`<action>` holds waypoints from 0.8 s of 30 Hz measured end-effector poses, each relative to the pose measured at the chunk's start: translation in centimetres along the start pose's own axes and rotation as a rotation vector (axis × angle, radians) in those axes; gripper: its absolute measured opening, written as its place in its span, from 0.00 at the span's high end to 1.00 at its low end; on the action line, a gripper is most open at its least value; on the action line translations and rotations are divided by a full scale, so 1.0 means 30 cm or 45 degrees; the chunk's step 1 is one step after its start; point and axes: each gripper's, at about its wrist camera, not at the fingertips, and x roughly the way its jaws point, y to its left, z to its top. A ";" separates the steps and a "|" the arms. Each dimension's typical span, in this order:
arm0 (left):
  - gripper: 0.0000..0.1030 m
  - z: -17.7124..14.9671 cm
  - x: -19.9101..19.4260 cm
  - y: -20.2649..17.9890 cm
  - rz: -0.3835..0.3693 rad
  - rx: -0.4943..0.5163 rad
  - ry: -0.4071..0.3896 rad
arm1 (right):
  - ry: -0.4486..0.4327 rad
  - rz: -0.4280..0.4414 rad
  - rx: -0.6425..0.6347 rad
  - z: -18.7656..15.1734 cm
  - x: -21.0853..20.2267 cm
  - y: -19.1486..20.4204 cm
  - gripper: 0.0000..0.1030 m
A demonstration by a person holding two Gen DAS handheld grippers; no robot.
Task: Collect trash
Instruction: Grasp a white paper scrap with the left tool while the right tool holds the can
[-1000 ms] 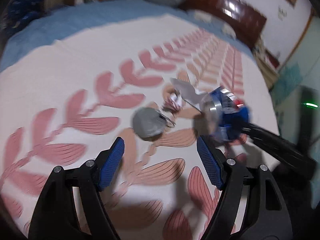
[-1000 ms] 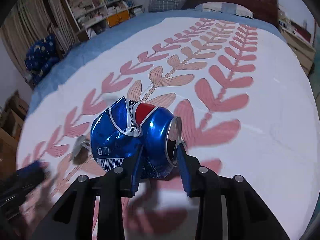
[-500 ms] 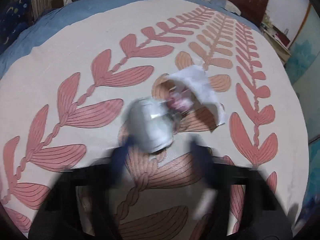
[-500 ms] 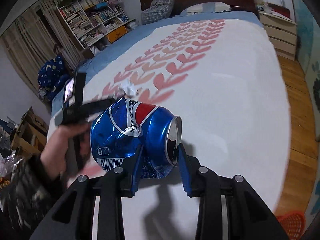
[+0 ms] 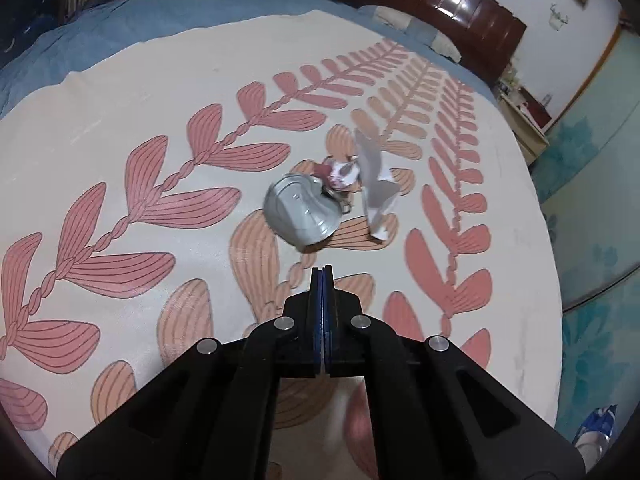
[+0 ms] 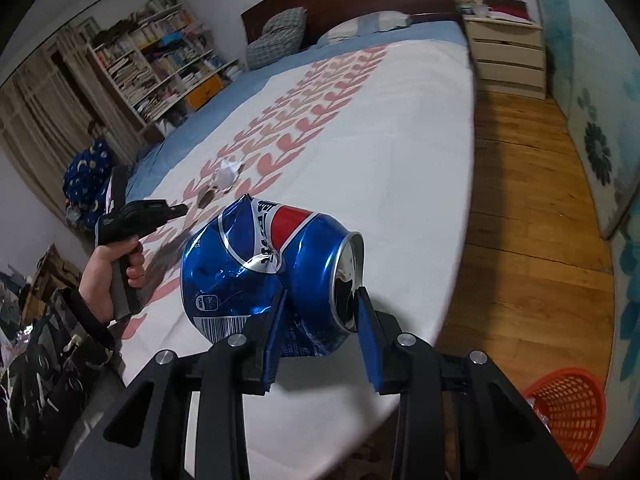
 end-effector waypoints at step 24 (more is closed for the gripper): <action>0.97 0.066 0.156 0.003 0.009 0.021 0.015 | 0.140 0.067 0.280 -0.303 -0.078 -0.185 0.66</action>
